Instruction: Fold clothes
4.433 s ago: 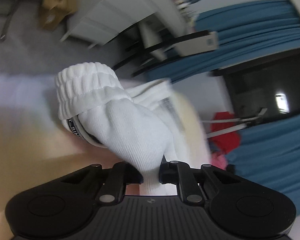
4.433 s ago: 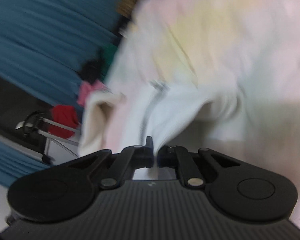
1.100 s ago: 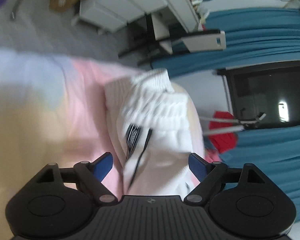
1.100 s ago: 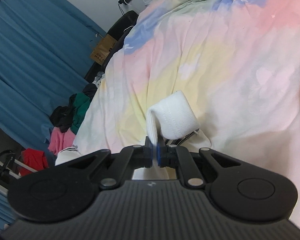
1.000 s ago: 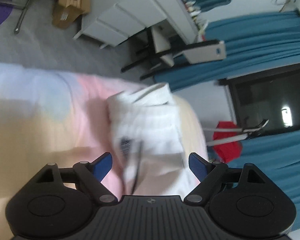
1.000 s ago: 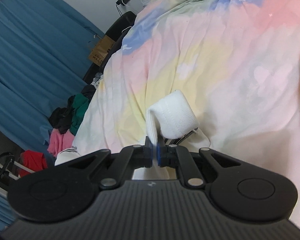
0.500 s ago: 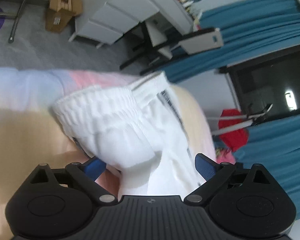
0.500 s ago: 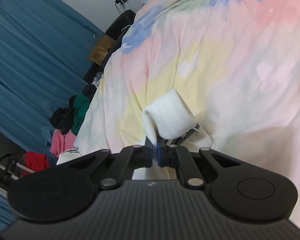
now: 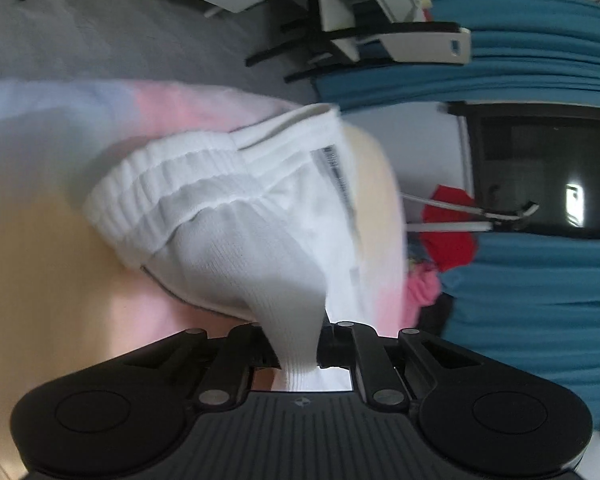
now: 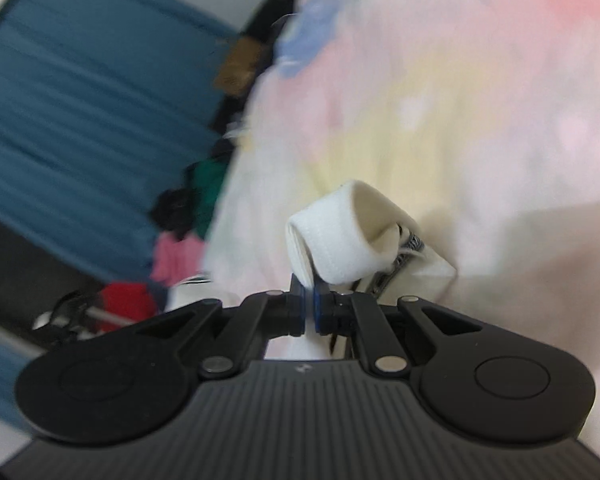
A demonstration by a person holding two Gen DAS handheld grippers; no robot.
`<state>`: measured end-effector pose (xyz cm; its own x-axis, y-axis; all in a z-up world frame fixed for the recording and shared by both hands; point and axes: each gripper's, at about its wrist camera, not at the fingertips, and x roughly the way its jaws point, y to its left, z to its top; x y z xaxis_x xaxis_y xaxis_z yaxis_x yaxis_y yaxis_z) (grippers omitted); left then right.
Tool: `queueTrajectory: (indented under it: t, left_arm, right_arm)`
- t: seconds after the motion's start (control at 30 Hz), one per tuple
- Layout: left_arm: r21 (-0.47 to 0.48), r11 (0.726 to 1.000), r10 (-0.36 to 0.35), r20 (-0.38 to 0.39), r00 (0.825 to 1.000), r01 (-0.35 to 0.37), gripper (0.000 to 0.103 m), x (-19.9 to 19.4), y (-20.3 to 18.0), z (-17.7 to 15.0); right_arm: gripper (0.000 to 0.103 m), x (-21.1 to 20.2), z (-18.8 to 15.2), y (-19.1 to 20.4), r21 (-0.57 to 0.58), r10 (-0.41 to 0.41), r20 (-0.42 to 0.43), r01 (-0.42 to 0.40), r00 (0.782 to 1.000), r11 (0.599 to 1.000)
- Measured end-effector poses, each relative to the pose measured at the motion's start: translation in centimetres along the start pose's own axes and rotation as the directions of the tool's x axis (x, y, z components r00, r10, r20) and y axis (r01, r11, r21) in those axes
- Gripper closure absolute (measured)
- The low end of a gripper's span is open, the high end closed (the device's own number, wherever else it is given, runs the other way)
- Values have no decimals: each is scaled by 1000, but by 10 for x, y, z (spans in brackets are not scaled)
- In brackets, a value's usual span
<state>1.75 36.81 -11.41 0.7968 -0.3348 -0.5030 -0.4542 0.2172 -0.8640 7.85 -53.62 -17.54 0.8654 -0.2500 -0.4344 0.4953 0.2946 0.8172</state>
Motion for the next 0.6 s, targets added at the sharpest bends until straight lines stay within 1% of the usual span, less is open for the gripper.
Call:
queueTrajectory:
  t: [0.03,0.07,0.13,0.17,0.2,0.23,0.3,0.33,0.37,0.43,0.5,0.6]
  left_arm:
    - [16,1000,-4,-3,1000,4,92,-5,-3,1]
    - [36,999,-3,-3,1000,3,92,-11,-6,0]
    - [98,995,38,-16,999,-36,92,-19,-2,-4]
    - [127,990,68,-23,997,-64,92,-21,2,-6]
    - [142,986,90,-28,996,-85,92,-21,7,-7]
    - [152,983,110,-32,993,-104,92,-20,11,-7]
    - [171,975,148,-38,988,-140,92,-18,21,-8]
    - [181,971,168,-41,985,-158,92,-17,26,-8]
    - [191,966,187,-44,981,-175,92,-16,30,-8]
    - [210,955,225,-49,973,-211,92,-14,40,-9]
    - [230,952,215,-29,976,-203,92,-15,26,-8]
    - [239,958,167,-5,986,-161,92,-26,8,-5]
  right_arm:
    - [96,-8,6,8,-38,39,5,-39,999,999]
    - [96,-15,10,11,-64,63,8,-62,998,996]
    - [96,-28,12,10,-119,18,0,-18,1000,993]
    - [96,-31,10,3,-139,-52,-26,48,998,989]
    - [96,-33,8,-5,-157,-123,-54,113,991,981]
    - [96,-33,5,-19,-151,-188,-92,173,978,973]
    - [95,-32,1,-50,-96,-266,-165,252,950,963]
    - [95,-30,1,-60,-83,-285,-189,273,940,958]
    - [95,-28,0,-61,-93,-289,-195,275,937,957]
    - [96,-23,1,-48,-113,-265,-180,248,947,962]
    - [96,-16,4,-20,-126,-192,-167,172,967,977]
    - [96,-5,9,43,-184,-73,-155,44,985,982]
